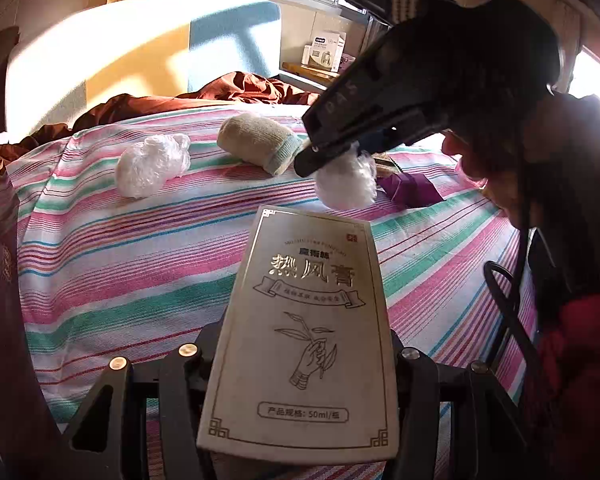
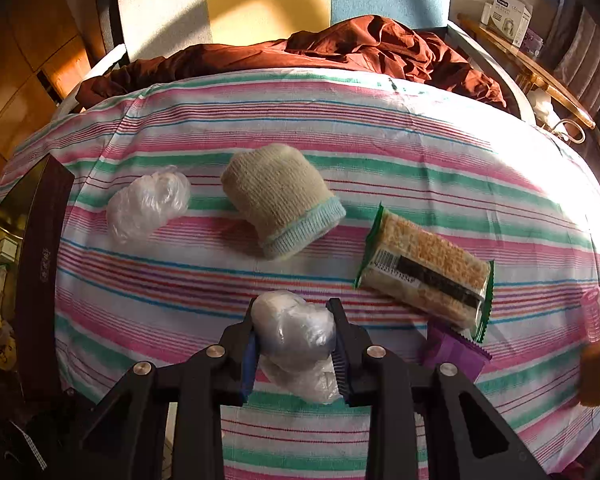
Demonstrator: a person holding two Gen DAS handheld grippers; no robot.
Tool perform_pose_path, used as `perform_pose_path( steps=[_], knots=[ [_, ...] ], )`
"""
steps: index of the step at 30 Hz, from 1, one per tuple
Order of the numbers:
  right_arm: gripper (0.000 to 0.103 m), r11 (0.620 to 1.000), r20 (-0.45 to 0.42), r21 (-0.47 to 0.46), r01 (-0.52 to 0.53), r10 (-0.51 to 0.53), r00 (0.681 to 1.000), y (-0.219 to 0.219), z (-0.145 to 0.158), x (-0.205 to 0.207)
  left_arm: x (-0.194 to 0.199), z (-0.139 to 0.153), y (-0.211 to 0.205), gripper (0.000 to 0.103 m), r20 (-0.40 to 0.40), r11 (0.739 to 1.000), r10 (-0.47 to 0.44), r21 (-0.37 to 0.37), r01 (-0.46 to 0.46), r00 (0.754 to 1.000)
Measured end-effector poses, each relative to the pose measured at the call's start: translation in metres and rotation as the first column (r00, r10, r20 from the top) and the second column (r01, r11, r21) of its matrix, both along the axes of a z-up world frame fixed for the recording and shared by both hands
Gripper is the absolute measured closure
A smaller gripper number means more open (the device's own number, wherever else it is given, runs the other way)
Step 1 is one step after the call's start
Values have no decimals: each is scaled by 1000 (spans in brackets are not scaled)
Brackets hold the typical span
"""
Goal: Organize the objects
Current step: 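Lift the white box with the left tool while the right tool grasps a clear plastic bag, then carry the white box into the gold tray and open the left tool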
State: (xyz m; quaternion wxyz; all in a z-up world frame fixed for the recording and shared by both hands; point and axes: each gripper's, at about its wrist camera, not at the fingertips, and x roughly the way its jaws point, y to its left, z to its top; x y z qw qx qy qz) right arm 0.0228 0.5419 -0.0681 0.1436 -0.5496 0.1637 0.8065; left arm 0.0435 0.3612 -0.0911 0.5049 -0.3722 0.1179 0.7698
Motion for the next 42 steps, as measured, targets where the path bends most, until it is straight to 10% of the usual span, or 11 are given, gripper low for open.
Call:
perform_pose_path(
  steps=[5,31,42],
  knots=[
    [73,985,-33,-120,125,-130,991,13,-9,38,1,0,1,48,-5,1000,0,-3,0,1000],
    [73,999,61,38,20,-22,998,1,-22,29,5,7,-12,50,-16,996,77,-46,-78,997],
    [73,998,67,67,1,-6,998,-13,-27,15,-1,79,-63,50,-105,977,212,35,-209,972]
  ],
)
